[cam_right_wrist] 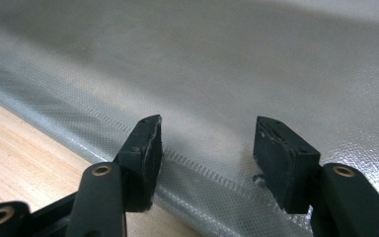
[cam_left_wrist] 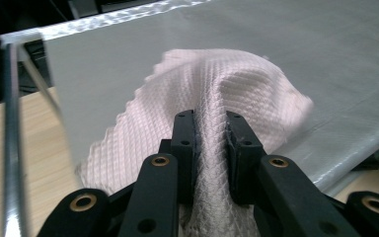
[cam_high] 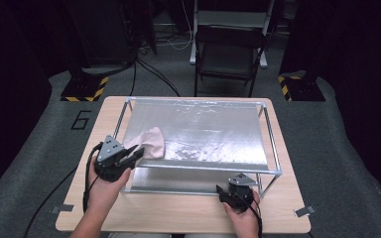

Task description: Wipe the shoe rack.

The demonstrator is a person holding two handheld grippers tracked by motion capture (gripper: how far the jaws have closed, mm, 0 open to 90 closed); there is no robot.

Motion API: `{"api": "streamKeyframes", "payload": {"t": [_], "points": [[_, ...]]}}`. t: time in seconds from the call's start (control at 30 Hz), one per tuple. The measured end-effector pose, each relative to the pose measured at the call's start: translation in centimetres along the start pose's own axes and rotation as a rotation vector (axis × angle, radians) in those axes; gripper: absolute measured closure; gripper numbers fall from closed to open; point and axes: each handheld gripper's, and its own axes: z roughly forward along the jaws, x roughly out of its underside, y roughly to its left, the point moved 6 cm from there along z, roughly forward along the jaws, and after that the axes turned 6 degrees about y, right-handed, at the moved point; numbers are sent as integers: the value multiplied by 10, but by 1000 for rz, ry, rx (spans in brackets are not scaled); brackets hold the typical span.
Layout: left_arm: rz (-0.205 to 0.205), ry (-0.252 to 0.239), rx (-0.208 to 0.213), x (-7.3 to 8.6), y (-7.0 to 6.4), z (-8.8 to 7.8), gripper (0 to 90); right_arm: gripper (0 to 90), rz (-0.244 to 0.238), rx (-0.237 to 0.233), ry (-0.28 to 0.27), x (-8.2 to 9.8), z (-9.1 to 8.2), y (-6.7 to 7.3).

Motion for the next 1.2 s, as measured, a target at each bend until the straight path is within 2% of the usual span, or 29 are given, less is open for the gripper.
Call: {"api": "streamKeyframes", "payload": {"t": [0.1, 0.23, 0.27, 0.3, 0.37, 0.4, 0.47, 0.57, 0.7, 0.73, 0.77, 0.8, 0.9, 0.97, 1.0, 1.03, 1.07, 1.2], "points": [[-15, 1, -10, 1, 3, -1, 771, 442, 3, -11, 11, 0, 1, 1], [-1, 14, 11, -1, -5, 6, 772, 443, 6, -3, 14, 0, 0, 1], [18, 16, 35, -5, -14, 11, 771, 444, 3, -1, 13, 0, 0, 1], [18, 16, 35, -5, -14, 11, 772, 444, 3, -1, 13, 0, 0, 1], [24, 12, 62, -9, -24, 18, 771, 444, 6, -4, 14, 0, 0, 1], [40, 11, 86, -12, -35, 24, 771, 444, 6, -4, 14, 0, 0, 1], [53, 13, 98, -15, -43, 27, 770, 444, 7, -4, 14, 0, 0, 1], [66, 11, 84, -15, -44, 29, 772, 444, 3, -8, 13, 0, 0, 1], [51, 7, 94, -11, -39, 25, 772, 444, 6, -12, 14, 0, 0, 2], [52, 15, 92, -8, -37, 20, 772, 444, 1, -20, 14, 0, 0, 3], [58, 14, 81, -8, -37, 19, 772, 444, 4, -48, -5, -1, 1, 6], [64, 18, 72, -6, -36, 17, 772, 444, 7, -46, 12, 0, 0, 8], [63, 22, 63, -4, -35, 13, 772, 444, 7, -56, 8, -1, 2, 13], [61, 26, 52, -1, -32, 8, 772, 444, -4, -70, 14, -2, 3, 18], [44, 21, 39, 0, -31, 6, 772, 443, 15, -96, 21, -2, 5, 24], [37, 31, 41, 0, -30, 5, 772, 444, -30, -82, 7, -4, 7, 22], [35, 33, 40, -1, -31, 5, 772, 445, -40, -76, 15, -4, 6, 22], [44, 39, 48, -5, -39, 12, 772, 445, -40, -75, 9, -5, 7, 22]]}}
